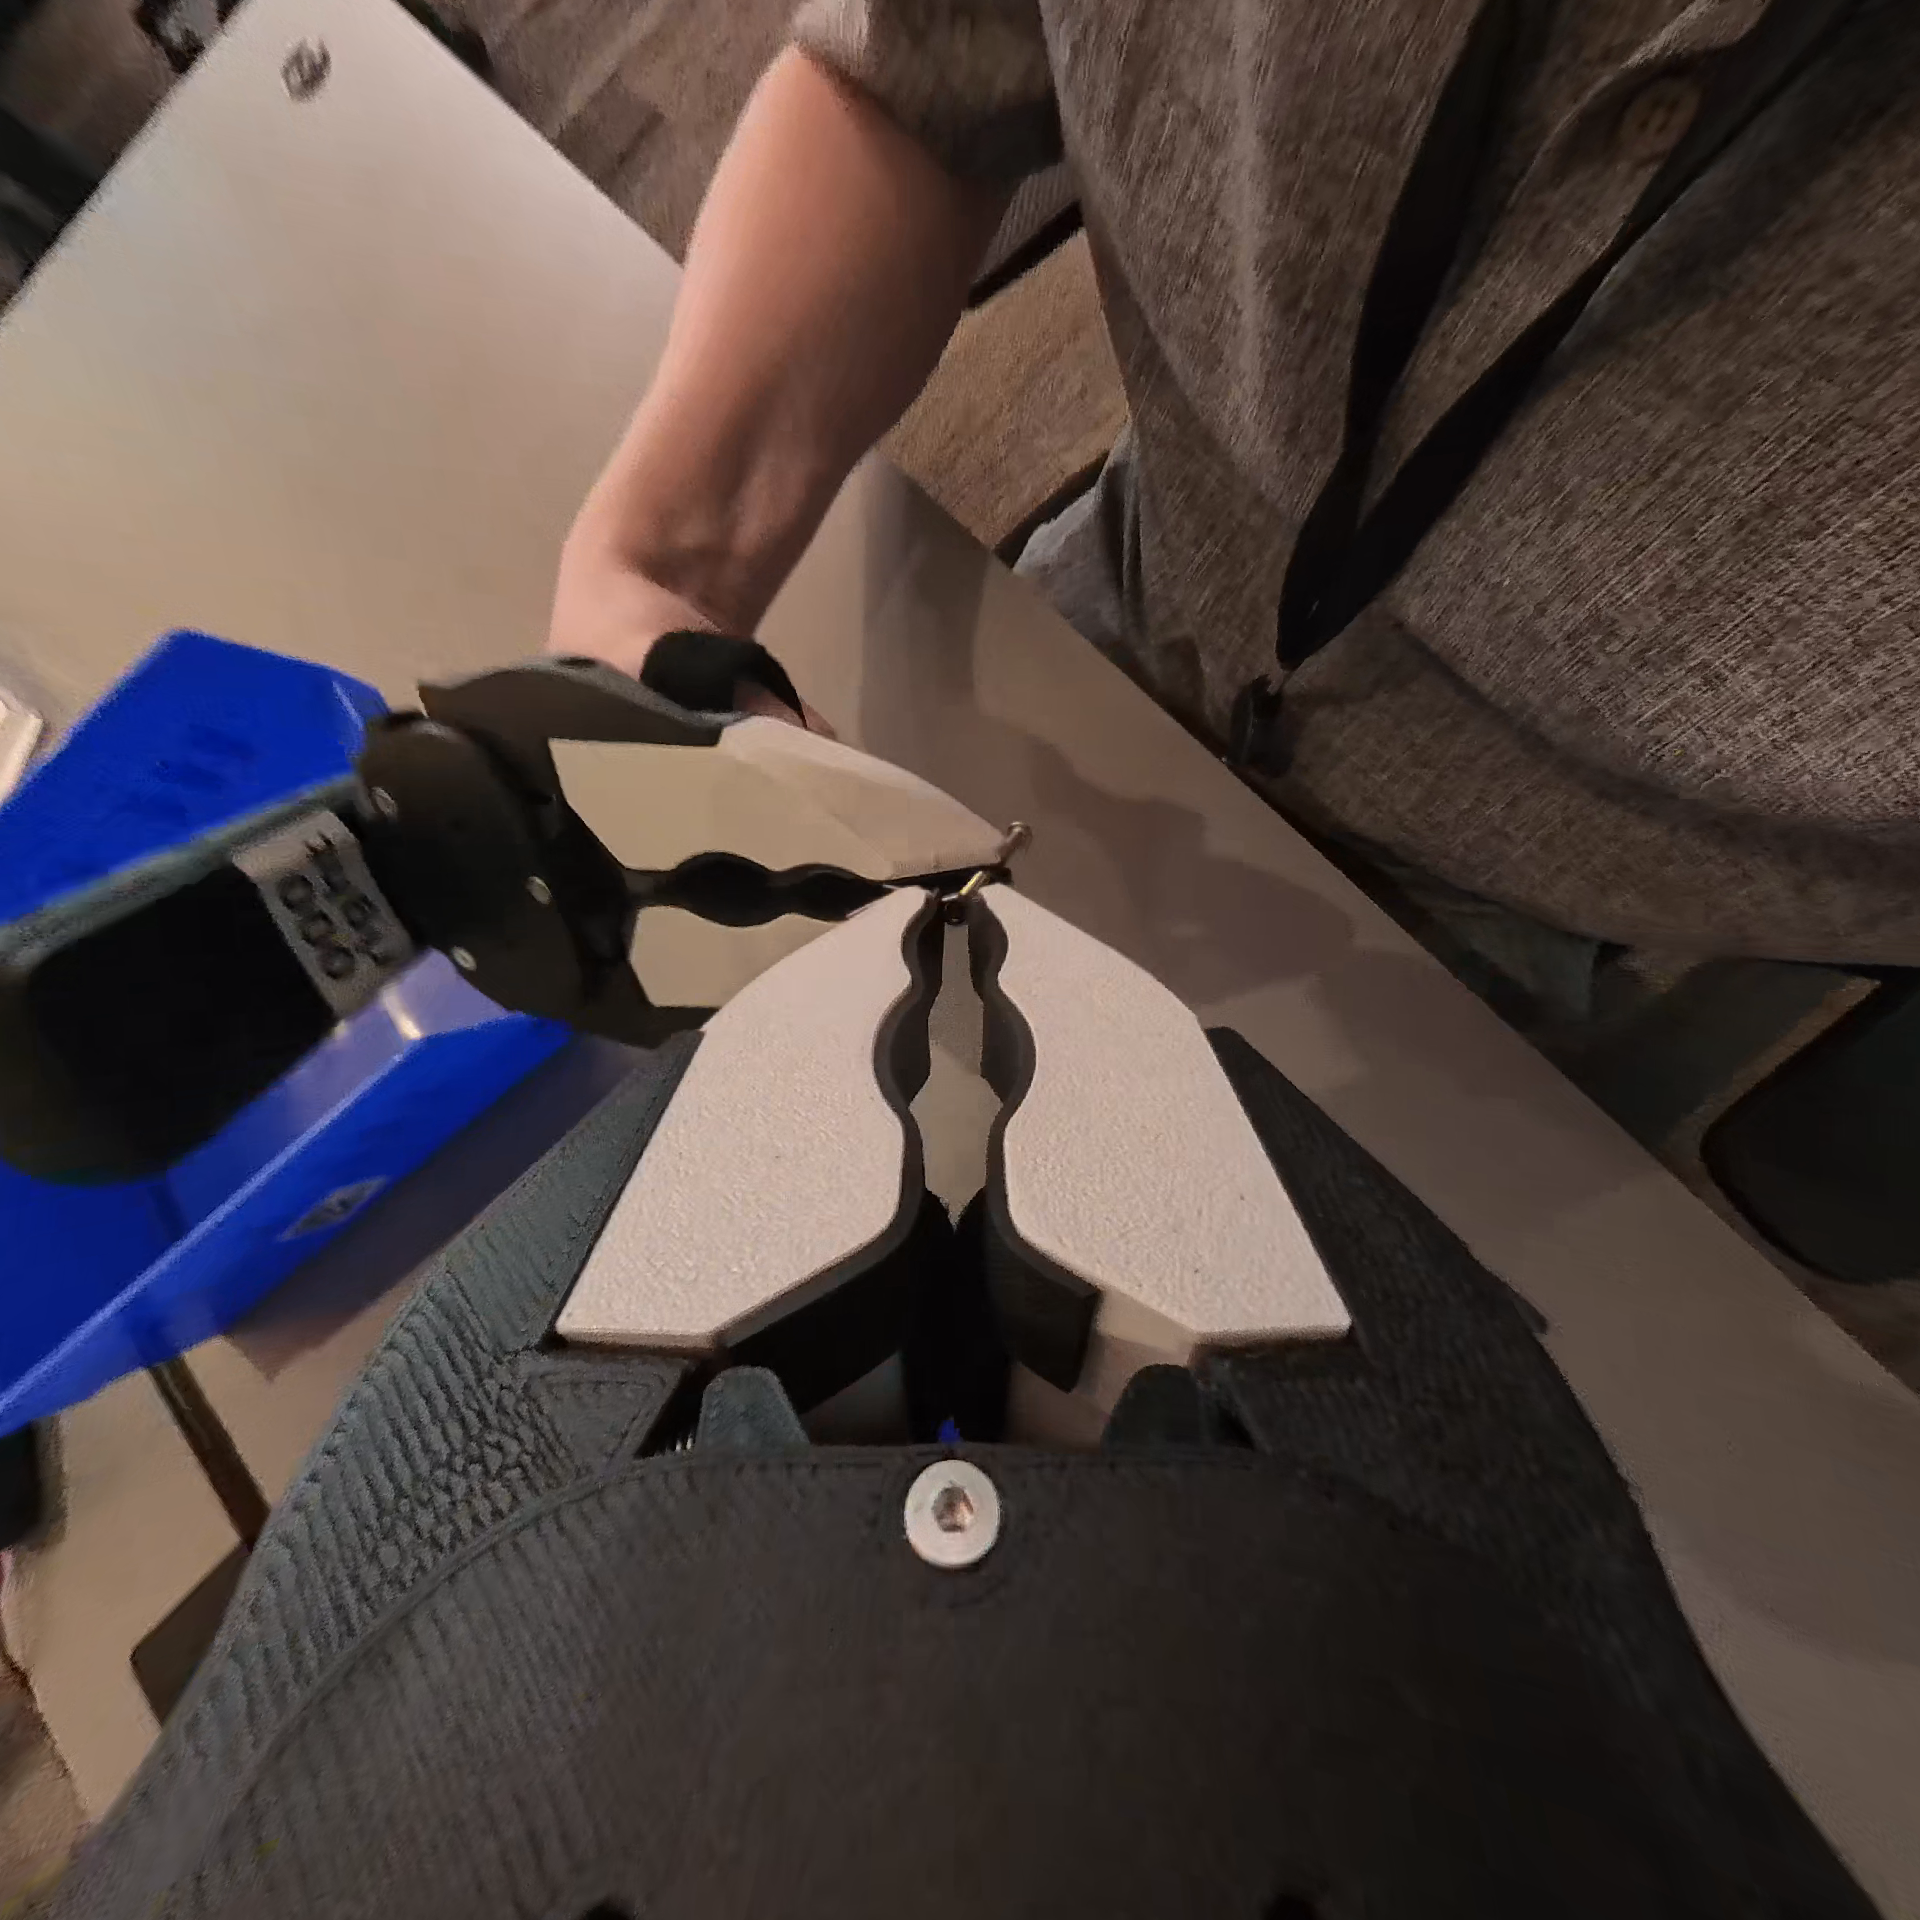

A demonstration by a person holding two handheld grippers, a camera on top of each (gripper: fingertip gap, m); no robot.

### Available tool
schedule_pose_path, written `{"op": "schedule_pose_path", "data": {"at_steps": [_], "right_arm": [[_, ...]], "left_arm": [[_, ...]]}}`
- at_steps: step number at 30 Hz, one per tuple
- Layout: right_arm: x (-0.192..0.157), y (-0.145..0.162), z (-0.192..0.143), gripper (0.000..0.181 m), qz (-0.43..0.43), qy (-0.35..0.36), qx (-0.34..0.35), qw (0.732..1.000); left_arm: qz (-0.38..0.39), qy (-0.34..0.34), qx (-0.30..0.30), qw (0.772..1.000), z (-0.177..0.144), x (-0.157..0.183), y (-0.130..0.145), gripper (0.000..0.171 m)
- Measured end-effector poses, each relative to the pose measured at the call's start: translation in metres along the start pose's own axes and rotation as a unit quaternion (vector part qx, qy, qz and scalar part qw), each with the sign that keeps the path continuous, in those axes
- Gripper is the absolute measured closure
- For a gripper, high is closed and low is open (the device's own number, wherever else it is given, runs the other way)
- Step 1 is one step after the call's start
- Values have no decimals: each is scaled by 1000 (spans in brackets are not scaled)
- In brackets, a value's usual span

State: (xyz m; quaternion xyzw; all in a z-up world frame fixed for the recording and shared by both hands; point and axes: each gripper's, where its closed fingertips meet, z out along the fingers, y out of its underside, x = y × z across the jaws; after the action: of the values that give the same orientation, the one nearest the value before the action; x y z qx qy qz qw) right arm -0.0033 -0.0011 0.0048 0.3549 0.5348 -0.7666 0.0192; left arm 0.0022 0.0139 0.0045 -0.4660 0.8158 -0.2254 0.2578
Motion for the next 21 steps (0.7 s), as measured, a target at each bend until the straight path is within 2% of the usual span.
{"op": "schedule_pose_path", "data": {"at_steps": [3,7,11,13,17,21], "right_arm": [[-5,-4,-1,180,11,-38,26,999],[2,-2,-3,180,13,-5,19,1000],[9,-4,-6,179,4,35,13,999],[13,-4,-7,180,-1,60,8,998],[29,-4,-14,180,-32,171,-11,985],[43,-7,-28,179,-87,323,-52,941]], "left_arm": [[7,-12,16,1000,-2,-3,-3,167],[-24,-11,13,1000,-1,-4,3,166],[-49,-18,18,998,-5,-8,1,150],[-59,-22,15,998,-8,-11,1,149],[-112,-39,3,993,-14,-18,11,147],[-197,-61,-28,978,-19,-23,35,156]]}}
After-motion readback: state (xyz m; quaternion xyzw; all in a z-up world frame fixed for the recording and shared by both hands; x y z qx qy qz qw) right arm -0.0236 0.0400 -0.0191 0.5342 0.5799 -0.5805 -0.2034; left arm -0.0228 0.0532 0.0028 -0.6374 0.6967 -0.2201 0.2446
